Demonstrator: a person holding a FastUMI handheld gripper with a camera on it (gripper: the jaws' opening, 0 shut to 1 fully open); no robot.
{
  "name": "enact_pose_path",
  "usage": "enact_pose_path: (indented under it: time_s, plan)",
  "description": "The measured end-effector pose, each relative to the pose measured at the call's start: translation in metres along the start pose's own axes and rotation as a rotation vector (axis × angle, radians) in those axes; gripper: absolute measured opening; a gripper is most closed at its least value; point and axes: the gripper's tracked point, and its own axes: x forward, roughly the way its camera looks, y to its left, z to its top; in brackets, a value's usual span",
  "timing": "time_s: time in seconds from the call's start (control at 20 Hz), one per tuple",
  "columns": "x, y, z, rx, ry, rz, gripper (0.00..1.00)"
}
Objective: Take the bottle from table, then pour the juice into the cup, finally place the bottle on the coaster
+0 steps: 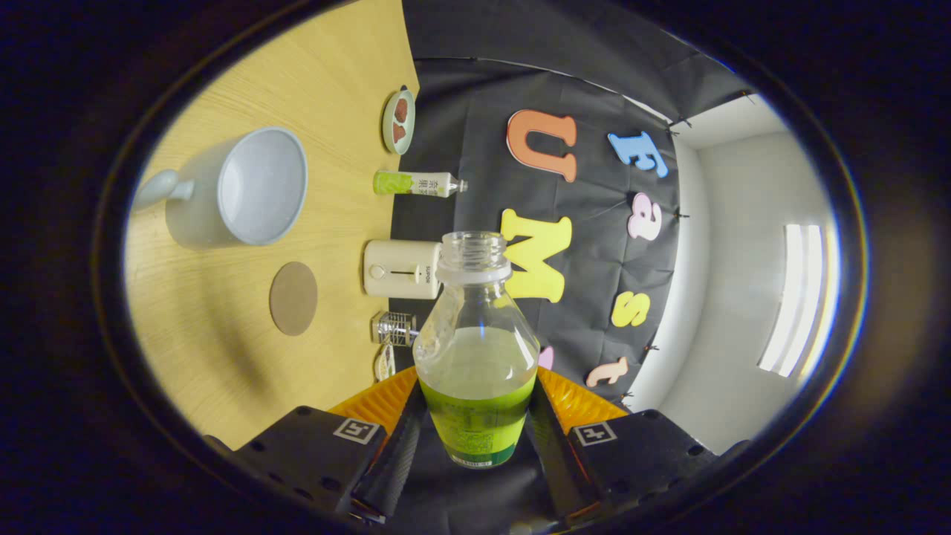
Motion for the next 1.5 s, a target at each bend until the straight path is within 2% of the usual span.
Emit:
enact_pose_path:
  time_s: [0.55, 1.5]
  plan:
    - [-0.001, -0.015, 0.012, -0.097, -0.037, -0.065, 0.8]
    - [0.003, -0.028, 0.007, -0.239, -0.005, -0.095, 0.8]
